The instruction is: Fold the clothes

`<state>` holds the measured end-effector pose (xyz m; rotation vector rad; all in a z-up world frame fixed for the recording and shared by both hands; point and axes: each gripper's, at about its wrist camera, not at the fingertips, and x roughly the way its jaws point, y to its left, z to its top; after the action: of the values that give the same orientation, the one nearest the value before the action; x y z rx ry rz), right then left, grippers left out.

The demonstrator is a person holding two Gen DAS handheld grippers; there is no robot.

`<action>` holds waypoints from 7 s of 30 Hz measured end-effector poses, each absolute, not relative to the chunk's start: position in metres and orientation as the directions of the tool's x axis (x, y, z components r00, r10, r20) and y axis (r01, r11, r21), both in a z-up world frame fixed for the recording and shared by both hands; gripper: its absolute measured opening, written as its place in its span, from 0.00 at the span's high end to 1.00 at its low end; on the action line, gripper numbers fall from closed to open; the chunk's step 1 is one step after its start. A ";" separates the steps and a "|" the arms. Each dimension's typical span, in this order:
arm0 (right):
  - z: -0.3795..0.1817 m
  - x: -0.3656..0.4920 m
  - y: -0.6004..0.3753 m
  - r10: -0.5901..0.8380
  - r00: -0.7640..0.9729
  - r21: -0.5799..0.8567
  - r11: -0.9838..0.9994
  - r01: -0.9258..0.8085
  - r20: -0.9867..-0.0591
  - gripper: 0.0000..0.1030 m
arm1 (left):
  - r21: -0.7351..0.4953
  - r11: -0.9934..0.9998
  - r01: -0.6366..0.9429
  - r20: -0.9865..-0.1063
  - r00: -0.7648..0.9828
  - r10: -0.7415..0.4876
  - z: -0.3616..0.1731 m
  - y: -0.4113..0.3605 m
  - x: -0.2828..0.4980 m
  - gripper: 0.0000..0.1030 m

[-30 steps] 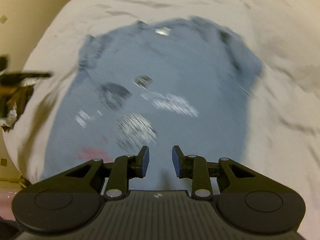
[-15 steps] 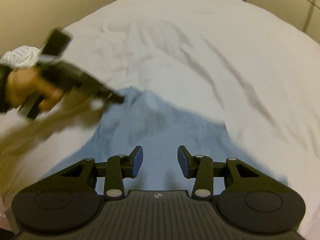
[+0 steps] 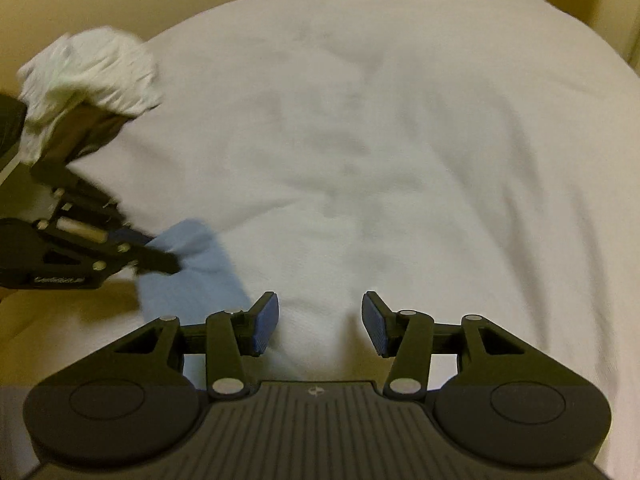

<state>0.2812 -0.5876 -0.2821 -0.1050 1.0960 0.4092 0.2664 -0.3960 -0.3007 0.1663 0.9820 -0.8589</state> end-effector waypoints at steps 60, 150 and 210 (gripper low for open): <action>-0.316 0.324 -0.598 0.293 0.334 0.182 0.928 -0.326 -0.896 0.55 | -0.422 0.520 0.743 -0.692 0.106 -0.714 -0.320 -0.420 0.225 0.58; -0.314 0.199 -0.587 0.194 0.433 0.213 0.977 -0.005 -0.880 0.73 | -0.322 0.740 0.591 -0.743 0.326 -0.584 -0.319 -0.360 0.240 0.86; -0.351 -0.254 -0.868 -0.090 0.690 0.616 0.380 0.690 -0.718 0.50 | -0.132 -0.576 0.807 -0.856 -0.386 -0.344 -0.320 -0.874 -0.044 0.78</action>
<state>-0.2545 -0.8676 -0.3509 1.0754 0.6550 -0.5462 -0.0444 -0.8736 -0.3200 1.0677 0.7146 -2.0161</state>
